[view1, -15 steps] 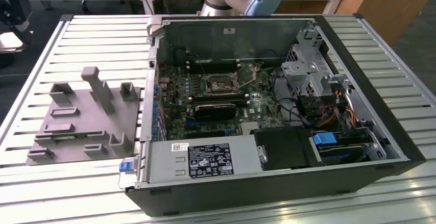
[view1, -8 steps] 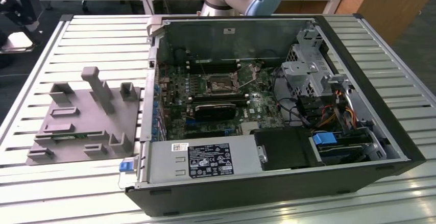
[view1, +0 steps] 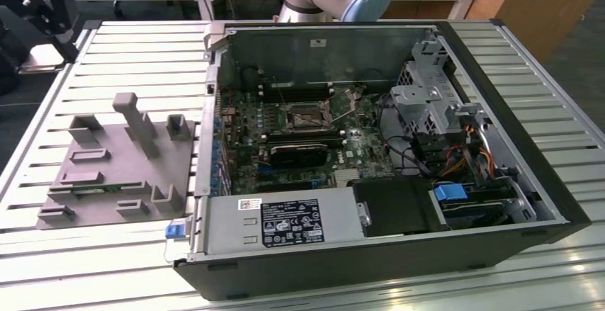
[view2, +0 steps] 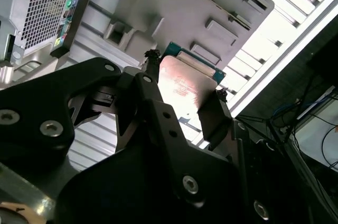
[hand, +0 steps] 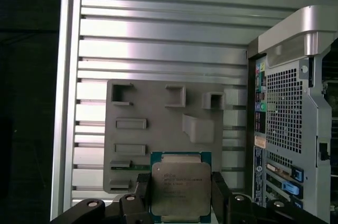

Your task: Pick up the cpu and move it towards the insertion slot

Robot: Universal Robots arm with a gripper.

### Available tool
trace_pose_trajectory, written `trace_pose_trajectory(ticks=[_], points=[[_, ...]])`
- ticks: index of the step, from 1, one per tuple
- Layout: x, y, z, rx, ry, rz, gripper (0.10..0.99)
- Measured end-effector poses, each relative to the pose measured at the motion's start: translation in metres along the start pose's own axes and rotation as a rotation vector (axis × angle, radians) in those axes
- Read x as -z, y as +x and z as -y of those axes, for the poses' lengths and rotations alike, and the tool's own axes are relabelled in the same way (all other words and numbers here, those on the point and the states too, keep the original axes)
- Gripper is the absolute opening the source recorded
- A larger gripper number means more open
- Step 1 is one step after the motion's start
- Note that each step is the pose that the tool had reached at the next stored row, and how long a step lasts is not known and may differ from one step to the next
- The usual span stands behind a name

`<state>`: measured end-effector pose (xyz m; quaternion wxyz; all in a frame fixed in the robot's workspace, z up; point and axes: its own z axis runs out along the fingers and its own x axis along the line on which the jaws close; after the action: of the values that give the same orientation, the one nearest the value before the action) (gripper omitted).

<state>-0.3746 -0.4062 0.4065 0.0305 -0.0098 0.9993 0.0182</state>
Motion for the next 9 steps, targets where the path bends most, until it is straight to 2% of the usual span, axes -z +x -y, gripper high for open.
trace_pose_trajectory(ticks=[9], points=[[-0.0014,-0.0239,0.0005,0.0,0.0,0.0,0.541]])
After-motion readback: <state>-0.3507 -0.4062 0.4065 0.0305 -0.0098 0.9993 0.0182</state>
